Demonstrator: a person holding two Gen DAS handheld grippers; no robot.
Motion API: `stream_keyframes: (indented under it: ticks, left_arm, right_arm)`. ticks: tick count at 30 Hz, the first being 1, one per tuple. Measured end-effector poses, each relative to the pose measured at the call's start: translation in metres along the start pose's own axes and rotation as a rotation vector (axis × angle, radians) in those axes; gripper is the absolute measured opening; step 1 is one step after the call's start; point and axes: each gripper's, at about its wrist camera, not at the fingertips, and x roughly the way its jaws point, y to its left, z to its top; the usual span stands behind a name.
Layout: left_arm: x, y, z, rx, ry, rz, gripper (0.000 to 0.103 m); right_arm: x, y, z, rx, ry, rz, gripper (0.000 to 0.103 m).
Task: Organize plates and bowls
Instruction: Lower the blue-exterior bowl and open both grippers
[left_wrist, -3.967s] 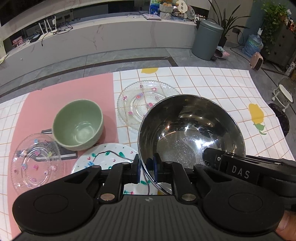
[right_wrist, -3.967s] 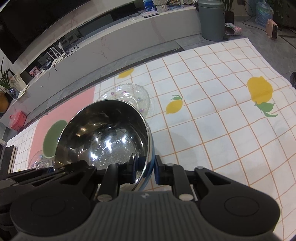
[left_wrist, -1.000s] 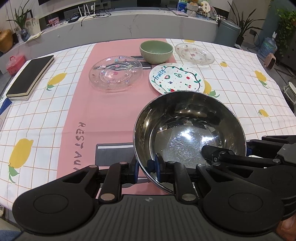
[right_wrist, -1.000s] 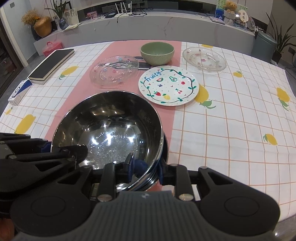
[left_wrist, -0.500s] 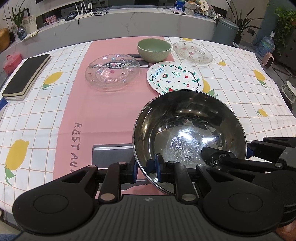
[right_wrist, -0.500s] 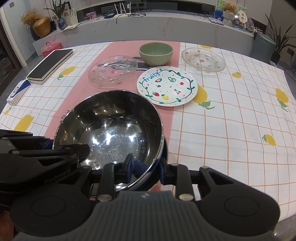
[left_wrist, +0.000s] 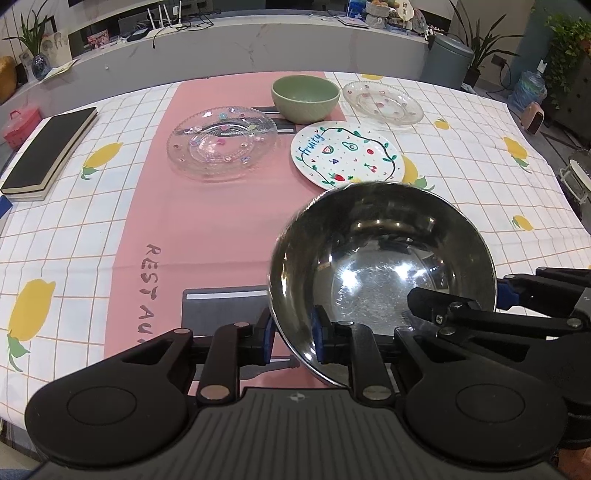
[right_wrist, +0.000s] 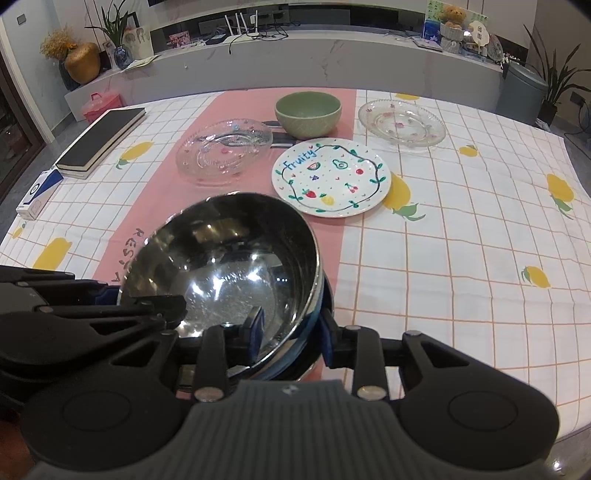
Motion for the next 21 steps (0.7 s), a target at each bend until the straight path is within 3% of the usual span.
stream_keyframes:
  ticks: [10, 12, 13, 21]
  left_arm:
    - [-0.001, 0.000, 0.001, 0.001, -0.001, -0.005, 0.023]
    - [-0.001, 0.000, 0.001, 0.001, -0.001, -0.005, 0.023]
    - [-0.001, 0.000, 0.001, 0.001, -0.001, -0.005, 0.023]
    - [-0.002, 0.001, 0.003, -0.003, -0.010, -0.008, 0.023]
  right_arm:
    - [-0.001, -0.005, 0.002, -0.018, -0.016, -0.055, 0.037]
    - [-0.007, -0.011, 0.005, -0.004, -0.036, -0.046, 0.027]
    - [-0.008, -0.014, 0.007, 0.003, -0.037, -0.035, 0.009]
    - [0.000, -0.013, 0.006, -0.019, -0.017, -0.050, 0.004]
